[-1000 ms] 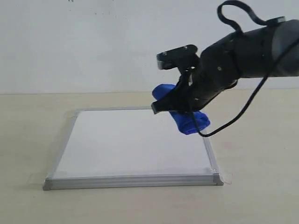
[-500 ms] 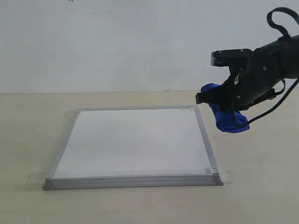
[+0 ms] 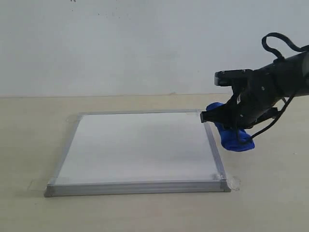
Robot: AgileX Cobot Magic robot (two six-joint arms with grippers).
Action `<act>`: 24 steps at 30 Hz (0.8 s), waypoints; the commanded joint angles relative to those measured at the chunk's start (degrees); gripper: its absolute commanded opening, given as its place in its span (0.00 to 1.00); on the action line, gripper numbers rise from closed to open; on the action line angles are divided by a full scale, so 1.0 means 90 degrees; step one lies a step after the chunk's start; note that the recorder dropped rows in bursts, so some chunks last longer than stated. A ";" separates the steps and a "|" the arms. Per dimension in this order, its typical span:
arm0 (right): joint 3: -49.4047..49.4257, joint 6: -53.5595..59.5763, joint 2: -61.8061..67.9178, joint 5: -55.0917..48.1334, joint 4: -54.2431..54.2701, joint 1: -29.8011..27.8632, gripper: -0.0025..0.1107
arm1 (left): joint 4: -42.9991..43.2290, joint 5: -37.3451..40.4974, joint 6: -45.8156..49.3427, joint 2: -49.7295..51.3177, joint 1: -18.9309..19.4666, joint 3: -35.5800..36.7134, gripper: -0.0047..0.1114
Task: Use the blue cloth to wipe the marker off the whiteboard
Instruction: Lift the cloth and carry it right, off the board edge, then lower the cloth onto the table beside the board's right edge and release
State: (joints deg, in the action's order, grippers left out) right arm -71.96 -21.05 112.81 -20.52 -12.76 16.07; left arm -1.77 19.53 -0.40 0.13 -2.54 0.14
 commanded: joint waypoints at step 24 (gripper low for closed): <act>-0.0002 -0.0291 0.0525 0.0355 -0.0340 -0.0027 0.02 | -0.0062 -0.0034 0.0007 -0.0014 0.0000 -0.0016 0.07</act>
State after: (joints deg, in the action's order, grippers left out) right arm -71.96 -23.60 117.72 -17.60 -14.98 16.07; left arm -1.77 19.53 -0.40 0.13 -2.54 0.14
